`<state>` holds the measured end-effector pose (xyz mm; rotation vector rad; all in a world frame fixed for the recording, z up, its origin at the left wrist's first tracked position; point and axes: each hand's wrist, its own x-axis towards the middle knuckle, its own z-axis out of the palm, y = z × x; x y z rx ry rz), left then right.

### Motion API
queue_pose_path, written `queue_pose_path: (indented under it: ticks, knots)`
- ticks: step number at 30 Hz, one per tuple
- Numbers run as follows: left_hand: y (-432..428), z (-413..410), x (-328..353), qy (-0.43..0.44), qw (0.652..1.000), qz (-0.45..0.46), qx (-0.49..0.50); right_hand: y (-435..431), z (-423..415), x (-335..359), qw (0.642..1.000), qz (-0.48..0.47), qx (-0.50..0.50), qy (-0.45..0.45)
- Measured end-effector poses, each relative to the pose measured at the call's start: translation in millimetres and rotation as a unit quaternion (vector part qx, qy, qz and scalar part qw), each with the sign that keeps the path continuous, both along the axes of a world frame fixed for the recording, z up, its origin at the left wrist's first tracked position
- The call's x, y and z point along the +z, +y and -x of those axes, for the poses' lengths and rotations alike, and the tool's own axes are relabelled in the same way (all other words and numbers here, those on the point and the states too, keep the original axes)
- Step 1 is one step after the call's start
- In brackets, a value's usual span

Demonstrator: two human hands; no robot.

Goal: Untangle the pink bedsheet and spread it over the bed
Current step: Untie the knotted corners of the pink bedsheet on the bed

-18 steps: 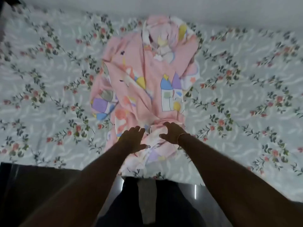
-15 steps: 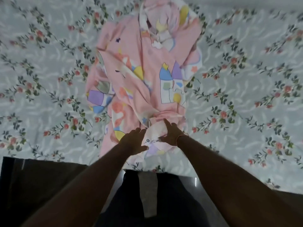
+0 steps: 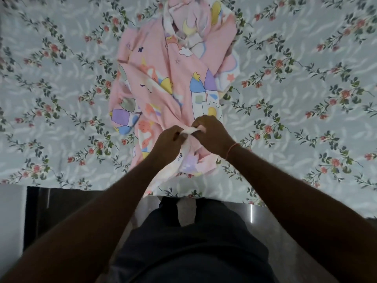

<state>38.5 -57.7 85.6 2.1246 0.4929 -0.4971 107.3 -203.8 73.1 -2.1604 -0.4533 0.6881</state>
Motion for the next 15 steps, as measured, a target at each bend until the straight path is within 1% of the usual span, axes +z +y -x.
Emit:
queue_pose_path:
  ticks: [2,3,5,8,10,12,14,15]
  knots:
    - [-1,1,33,-0.039,0.996,0.037,0.071,-5,-8,20,1.000,-0.007,0.012,0.019]
    - [-1,2,47,-0.057,0.995,0.035,0.079,-5,-11,26,0.999,-0.014,0.024,0.034]
    - [1,7,69,-0.078,0.996,0.006,0.040,-5,-14,39,0.998,-0.037,0.038,0.040]
    - [17,14,90,-0.070,0.993,-0.063,-0.068,-2,-22,66,0.997,-0.080,0.012,0.000]
    - [37,18,100,-0.123,0.984,-0.115,-0.065,-2,-28,86,0.995,-0.096,-0.004,-0.028]
    - [59,19,110,-0.182,0.973,-0.140,-0.007,-5,-35,104,0.996,-0.067,0.049,-0.035]
    - [77,21,123,-0.219,0.963,-0.154,0.035,-9,-39,116,0.990,0.024,0.136,-0.041]
    - [86,23,128,-0.227,0.959,-0.163,0.048,-11,-38,119,0.984,0.070,0.159,-0.041]
